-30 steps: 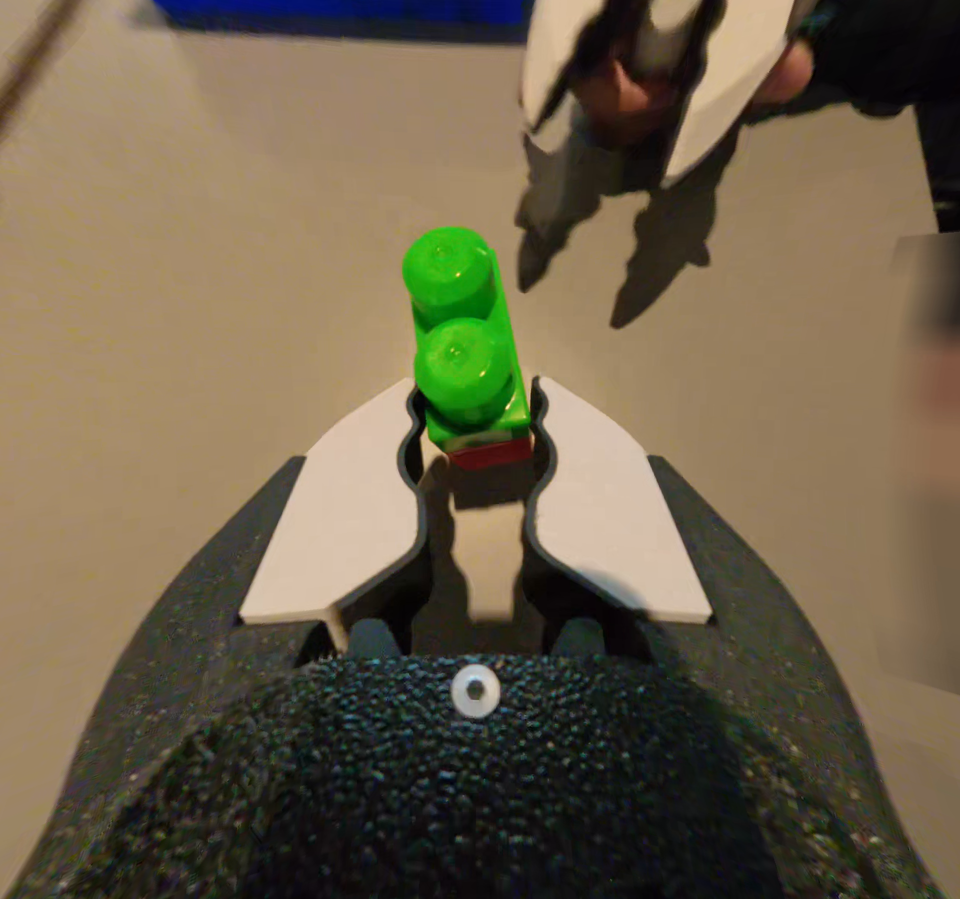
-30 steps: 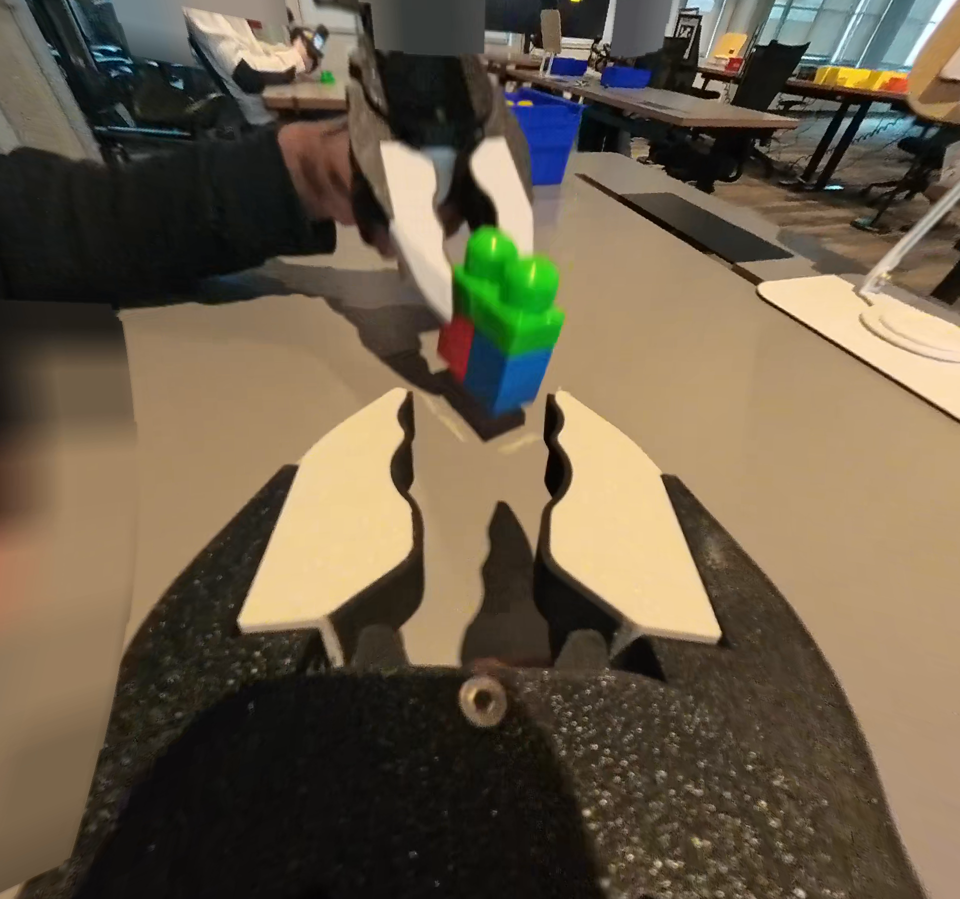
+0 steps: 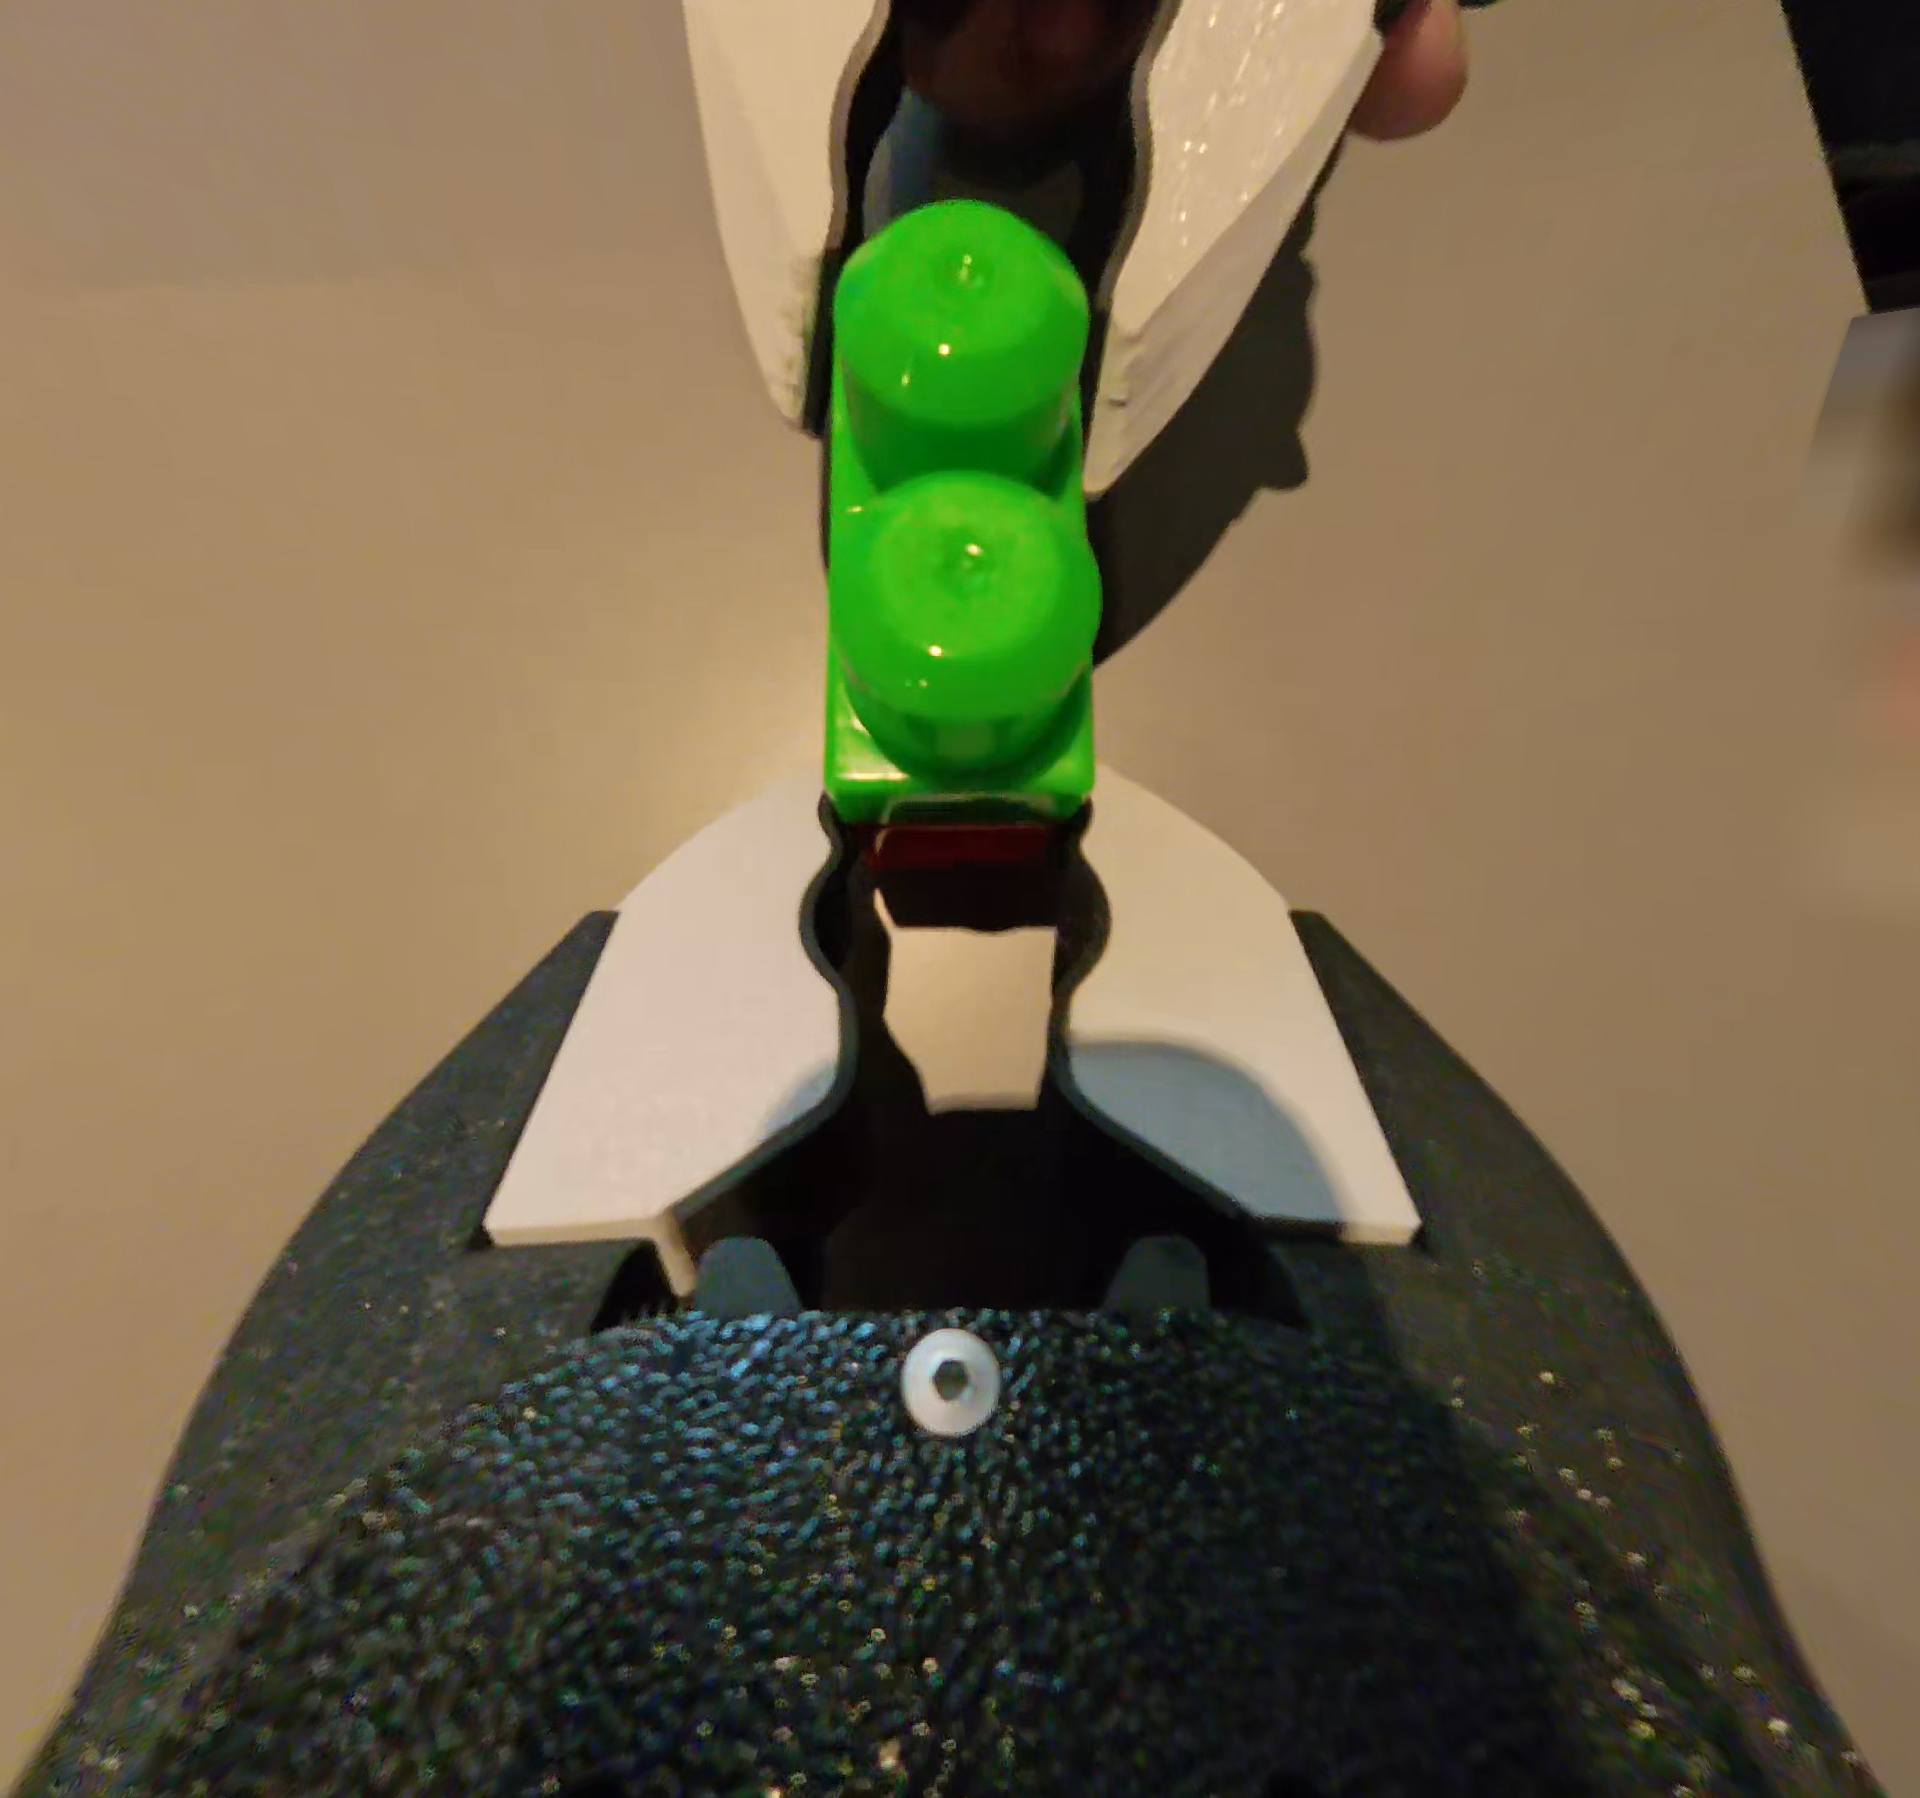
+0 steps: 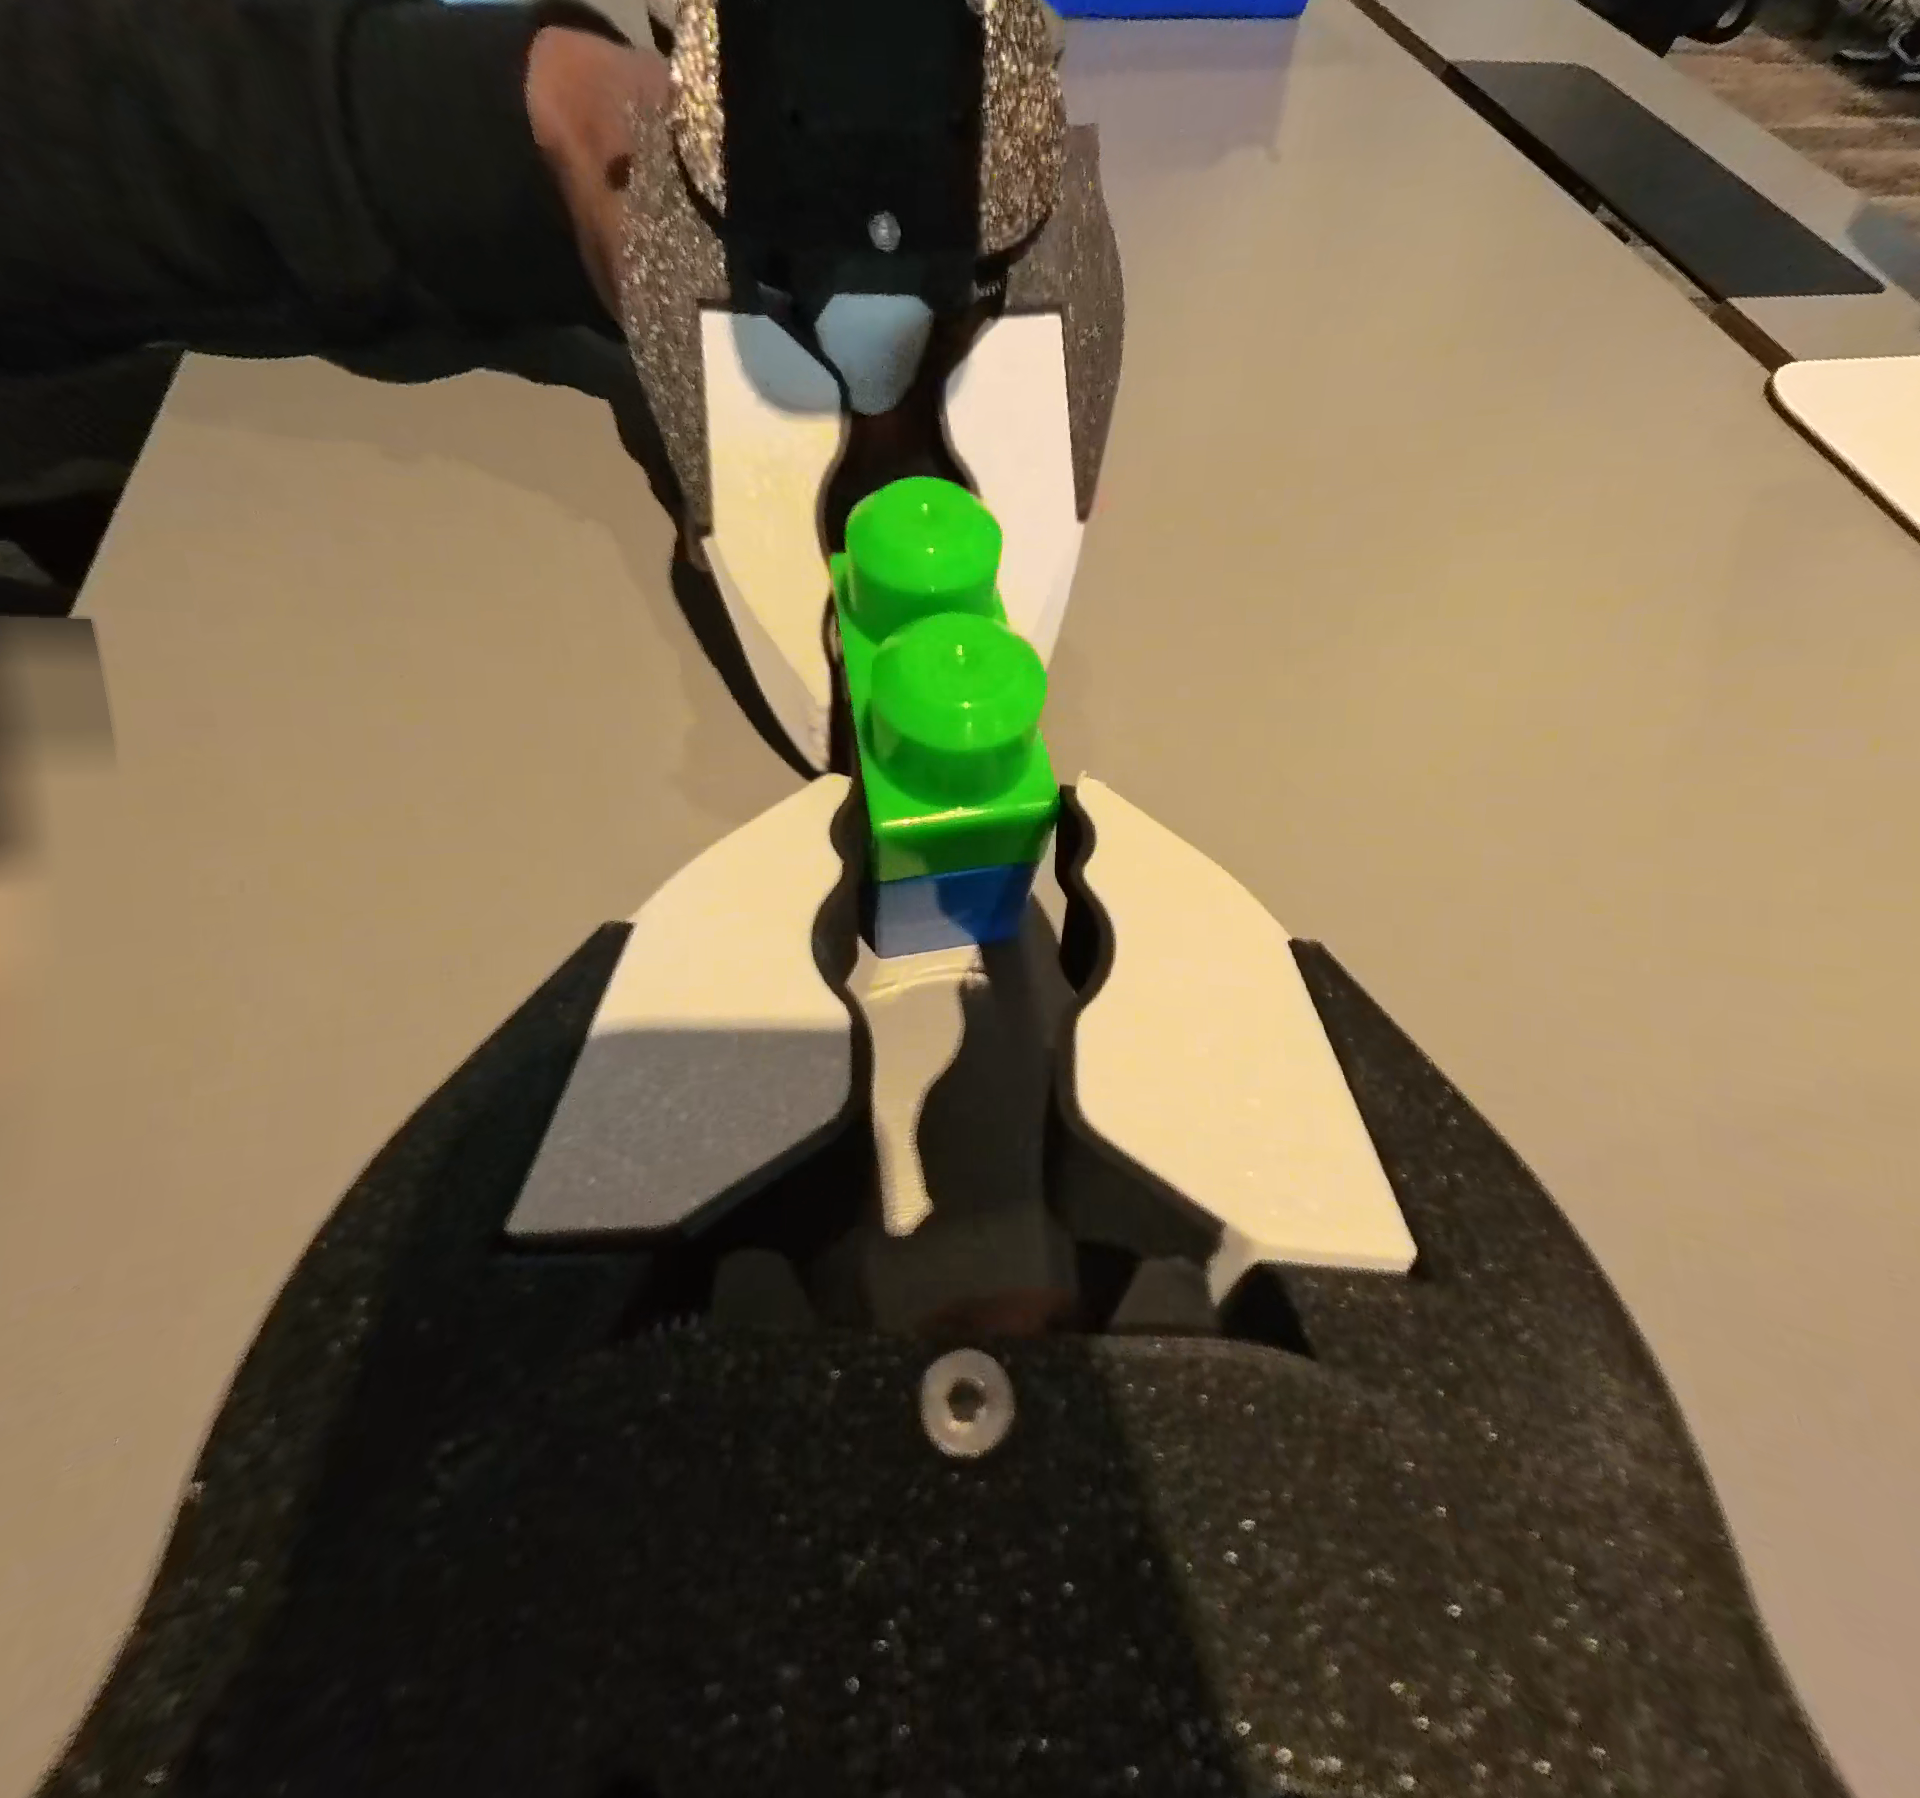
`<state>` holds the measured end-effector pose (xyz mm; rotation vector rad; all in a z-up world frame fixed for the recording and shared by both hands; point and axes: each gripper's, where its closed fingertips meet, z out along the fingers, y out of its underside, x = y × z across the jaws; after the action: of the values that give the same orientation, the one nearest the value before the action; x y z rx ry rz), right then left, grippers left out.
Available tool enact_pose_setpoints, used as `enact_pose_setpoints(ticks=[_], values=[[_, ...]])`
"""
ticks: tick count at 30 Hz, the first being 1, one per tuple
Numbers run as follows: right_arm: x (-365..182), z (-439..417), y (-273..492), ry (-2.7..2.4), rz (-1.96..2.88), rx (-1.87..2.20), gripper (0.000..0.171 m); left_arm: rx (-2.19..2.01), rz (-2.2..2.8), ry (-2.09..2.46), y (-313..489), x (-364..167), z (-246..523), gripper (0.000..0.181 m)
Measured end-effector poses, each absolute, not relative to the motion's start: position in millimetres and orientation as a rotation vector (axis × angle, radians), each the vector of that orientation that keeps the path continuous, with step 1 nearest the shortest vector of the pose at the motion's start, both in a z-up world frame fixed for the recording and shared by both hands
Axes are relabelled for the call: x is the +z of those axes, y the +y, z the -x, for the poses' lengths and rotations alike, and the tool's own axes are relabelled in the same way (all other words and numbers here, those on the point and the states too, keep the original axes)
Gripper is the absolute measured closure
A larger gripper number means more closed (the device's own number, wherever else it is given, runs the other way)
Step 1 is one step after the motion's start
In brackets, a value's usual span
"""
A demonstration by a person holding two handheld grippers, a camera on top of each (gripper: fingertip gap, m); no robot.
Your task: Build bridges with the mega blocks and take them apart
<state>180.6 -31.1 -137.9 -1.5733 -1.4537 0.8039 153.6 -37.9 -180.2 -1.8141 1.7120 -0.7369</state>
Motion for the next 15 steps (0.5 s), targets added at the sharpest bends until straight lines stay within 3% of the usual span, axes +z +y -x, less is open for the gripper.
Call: enact_pose_setpoints(ticks=[4,9,12,15], values=[[-138.2,-180.8,-30.8,-1.453,1.575,0.798,0.135,-0.722,1.807,1.712,-37.4,-180.3,-153.9,0.146],[-143.2,-177.0,-36.0,-1.514,1.544,0.741,0.121,-0.712,1.793,1.737,-41.3,-180.4,-158.3,0.145],[-145.5,-175.4,-39.4,-1.546,1.537,0.743,0.133,-0.713,1.779,1.762,-45.4,-180.5,-162.1,0.145],[-145.6,-175.5,-40.0,-1.545,1.546,0.76,0.134,-0.676,1.764,1.779,-45.0,-180.5,-161.8,0.145]])
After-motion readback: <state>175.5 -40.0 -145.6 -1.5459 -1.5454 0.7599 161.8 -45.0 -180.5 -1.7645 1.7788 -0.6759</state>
